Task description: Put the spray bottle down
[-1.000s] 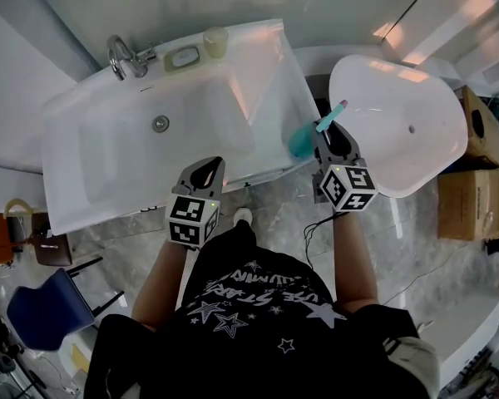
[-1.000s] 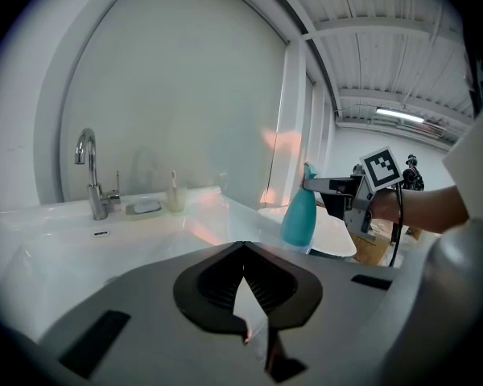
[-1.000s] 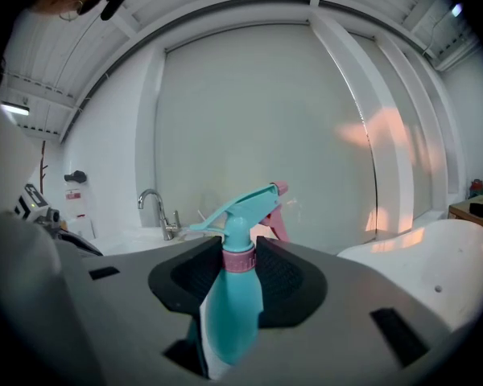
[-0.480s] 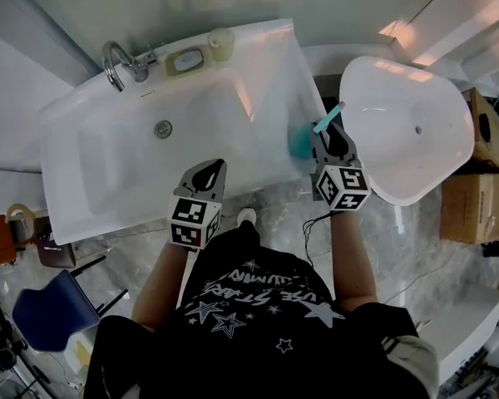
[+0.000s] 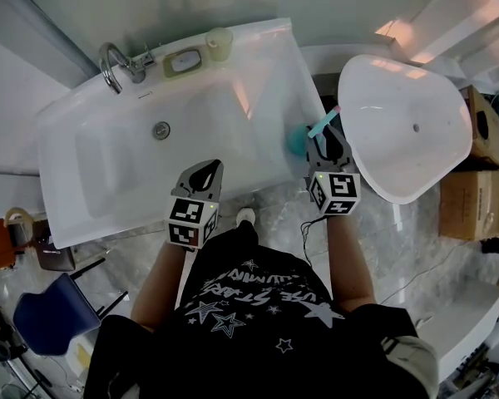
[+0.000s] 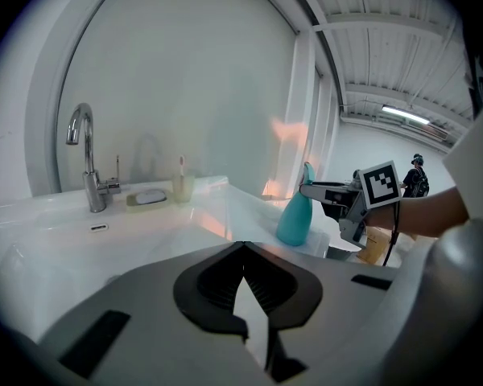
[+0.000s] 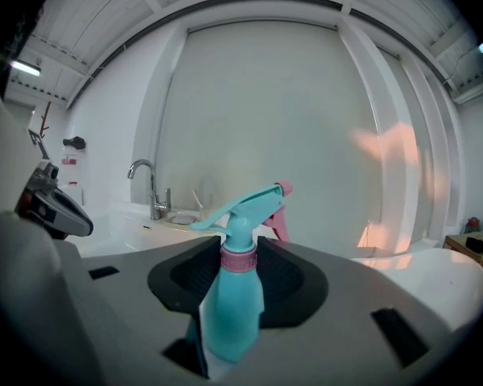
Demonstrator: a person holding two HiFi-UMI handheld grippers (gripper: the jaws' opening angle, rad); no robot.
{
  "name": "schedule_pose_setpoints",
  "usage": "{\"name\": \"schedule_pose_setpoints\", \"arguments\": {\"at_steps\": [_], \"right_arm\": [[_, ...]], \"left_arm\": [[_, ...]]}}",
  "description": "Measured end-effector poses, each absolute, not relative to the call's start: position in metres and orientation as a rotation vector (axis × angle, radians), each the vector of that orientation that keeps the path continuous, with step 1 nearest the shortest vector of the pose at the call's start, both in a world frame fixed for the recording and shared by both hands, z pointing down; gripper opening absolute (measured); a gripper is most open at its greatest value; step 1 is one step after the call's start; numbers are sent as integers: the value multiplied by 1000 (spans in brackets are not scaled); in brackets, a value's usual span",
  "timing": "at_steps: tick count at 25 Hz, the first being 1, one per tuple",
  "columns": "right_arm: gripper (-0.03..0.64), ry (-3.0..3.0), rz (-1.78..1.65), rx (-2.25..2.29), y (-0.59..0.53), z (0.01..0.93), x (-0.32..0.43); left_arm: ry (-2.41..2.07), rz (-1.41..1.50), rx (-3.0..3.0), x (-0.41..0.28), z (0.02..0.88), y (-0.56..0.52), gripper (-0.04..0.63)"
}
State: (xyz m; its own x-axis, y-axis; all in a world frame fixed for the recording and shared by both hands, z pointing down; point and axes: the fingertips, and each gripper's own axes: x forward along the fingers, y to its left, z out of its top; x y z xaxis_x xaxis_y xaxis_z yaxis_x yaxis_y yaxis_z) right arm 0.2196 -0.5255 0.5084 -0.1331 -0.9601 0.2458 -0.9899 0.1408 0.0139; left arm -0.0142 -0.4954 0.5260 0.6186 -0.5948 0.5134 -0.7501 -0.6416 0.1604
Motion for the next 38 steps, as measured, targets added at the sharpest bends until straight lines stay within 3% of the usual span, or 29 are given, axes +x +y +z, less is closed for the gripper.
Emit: {"name": "schedule_pose_setpoints", "arguments": {"at_steps": [9, 19, 26, 33, 38], "right_arm": [[252, -2216, 298, 1879, -507, 510, 217], [258, -2283, 279, 1871, -431, 479, 218], [175, -2317, 332, 1862, -353, 461, 216], [35, -2328, 349, 1880, -270, 458, 219], [14, -2403, 392, 1823, -212, 458, 204]], "left_arm": [[-1102, 558, 2505, -14, 513, -482, 15], [-1160, 541, 2521, -11, 492, -404, 15], [-1180, 520, 2547, -1, 478, -326, 15], [-1219, 502, 2555, 1, 470, -237, 15], [-1250, 516, 2523, -6, 474, -172, 15]]}}
